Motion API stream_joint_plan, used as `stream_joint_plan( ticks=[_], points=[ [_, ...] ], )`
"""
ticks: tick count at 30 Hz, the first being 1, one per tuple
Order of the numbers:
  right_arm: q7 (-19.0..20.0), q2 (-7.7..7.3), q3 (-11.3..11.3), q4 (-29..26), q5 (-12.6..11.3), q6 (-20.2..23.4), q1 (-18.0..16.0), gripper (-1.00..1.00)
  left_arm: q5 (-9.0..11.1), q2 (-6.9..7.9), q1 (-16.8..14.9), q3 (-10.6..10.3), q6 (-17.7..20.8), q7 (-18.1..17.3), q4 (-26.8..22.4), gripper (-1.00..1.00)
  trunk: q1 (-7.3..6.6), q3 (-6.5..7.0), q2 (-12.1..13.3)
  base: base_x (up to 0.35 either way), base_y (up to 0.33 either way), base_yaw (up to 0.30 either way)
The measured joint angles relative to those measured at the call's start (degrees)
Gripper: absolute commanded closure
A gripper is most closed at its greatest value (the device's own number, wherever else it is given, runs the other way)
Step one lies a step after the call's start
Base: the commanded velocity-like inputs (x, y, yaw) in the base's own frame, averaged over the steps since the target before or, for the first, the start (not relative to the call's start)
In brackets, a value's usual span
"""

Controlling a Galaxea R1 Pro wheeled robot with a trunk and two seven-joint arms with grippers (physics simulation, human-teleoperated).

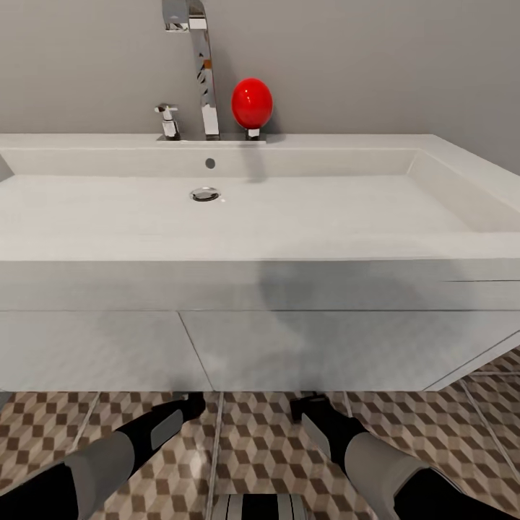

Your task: Take the four mousetraps from the cabinet in the bathroom and place them on the bathroom floor. Make sure all four end up on the same floor surface, and ensure that at least two of them are either under or directly next to the same bathroom sink.

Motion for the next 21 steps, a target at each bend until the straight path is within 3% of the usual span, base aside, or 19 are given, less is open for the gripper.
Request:
stream_joint_plan(
  ticks=[21],
  points=[
    [0.00,-0.17,0.00,-0.11,-0.01,-0.09,-0.44,1.00,0.07,0.16,-1.61,-0.29,0.00,0.16,0.16,1.00,0.00,-0.01,0.00,0.000,0.000,0.000]
  ],
)
